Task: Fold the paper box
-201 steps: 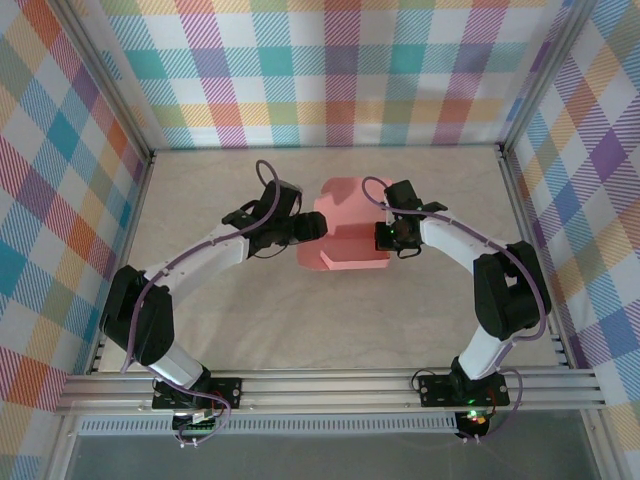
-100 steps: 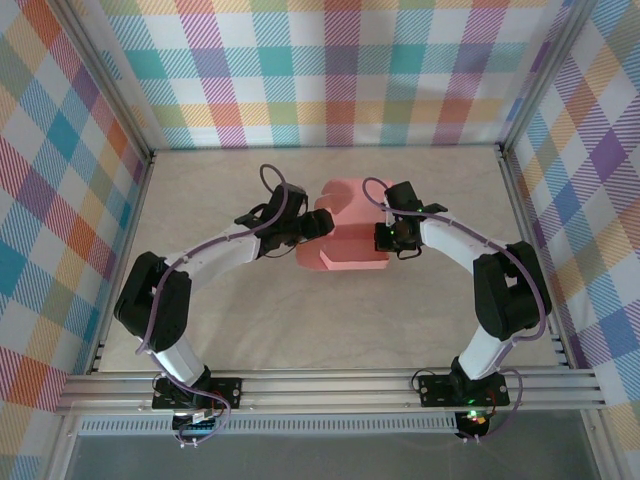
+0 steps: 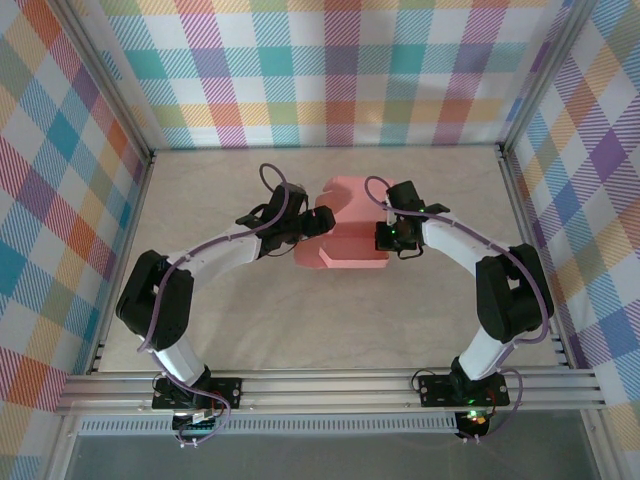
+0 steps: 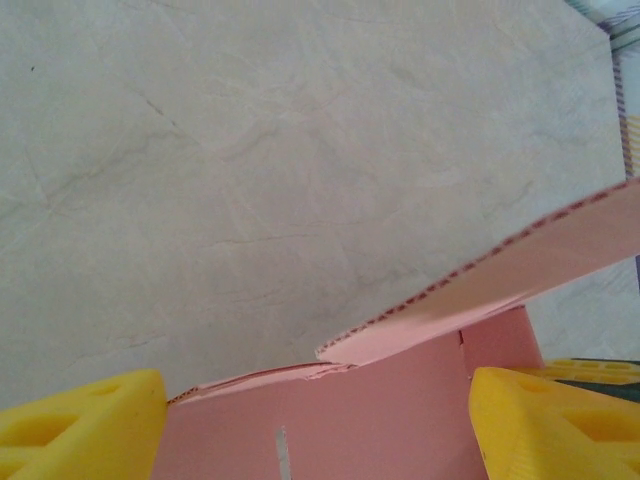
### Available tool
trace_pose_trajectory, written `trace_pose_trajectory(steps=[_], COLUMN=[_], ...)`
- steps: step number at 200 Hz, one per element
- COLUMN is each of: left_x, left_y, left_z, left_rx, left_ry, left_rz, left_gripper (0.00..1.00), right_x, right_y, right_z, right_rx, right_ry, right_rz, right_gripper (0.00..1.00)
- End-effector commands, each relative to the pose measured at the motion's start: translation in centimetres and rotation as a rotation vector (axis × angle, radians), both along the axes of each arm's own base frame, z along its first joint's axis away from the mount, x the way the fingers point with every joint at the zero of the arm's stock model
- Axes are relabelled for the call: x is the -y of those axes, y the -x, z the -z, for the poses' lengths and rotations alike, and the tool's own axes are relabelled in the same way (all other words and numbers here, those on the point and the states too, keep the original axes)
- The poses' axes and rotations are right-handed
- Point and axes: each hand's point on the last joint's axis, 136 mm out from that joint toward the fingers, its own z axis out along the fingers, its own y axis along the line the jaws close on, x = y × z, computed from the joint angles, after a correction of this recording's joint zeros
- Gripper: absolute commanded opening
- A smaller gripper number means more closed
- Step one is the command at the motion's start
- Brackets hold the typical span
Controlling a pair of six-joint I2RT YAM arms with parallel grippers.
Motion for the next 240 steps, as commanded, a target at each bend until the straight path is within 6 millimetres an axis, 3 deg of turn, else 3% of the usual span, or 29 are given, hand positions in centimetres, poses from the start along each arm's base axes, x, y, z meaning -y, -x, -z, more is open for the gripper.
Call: trace_pose_trajectory(steps=[1, 71, 109, 180, 240], left_x=[0.2, -0.3, -0.3, -2.3, -0.8], left_y=[-0.4, -0.8, -0.8, -0.8, 0.1], left_z=[0.7, 2.3, 2.1, 2.4, 1.0], left_rx=[0.016, 0.003, 0.013, 0.021, 0.008], left_ry=[0.009, -0.062, -0.063, -0.167, -0.084], left_rz=[0.007, 0.002, 0.012, -0.036, 0.03], left_gripper=[0.79, 0.8, 0.78, 0.8, 0.56], right_x=[-1.0, -1.1, -1.1, -1.1, -1.3], right_y=[0.2, 0.3, 0.3, -0.1, -0.3], right_z=[-1.2, -1.4, -1.2, -1.0, -0.9], right_rx=[0.022, 0.026, 0.022, 0.019, 0.013], right_ry=[-0.063, -0.07, -0.067, -0.065, -0.07], right_rz=[-0.017, -0.021, -0.021, -0.013, -0.011], right_gripper=[0.07, 0.07, 0.07, 0.07, 0.07])
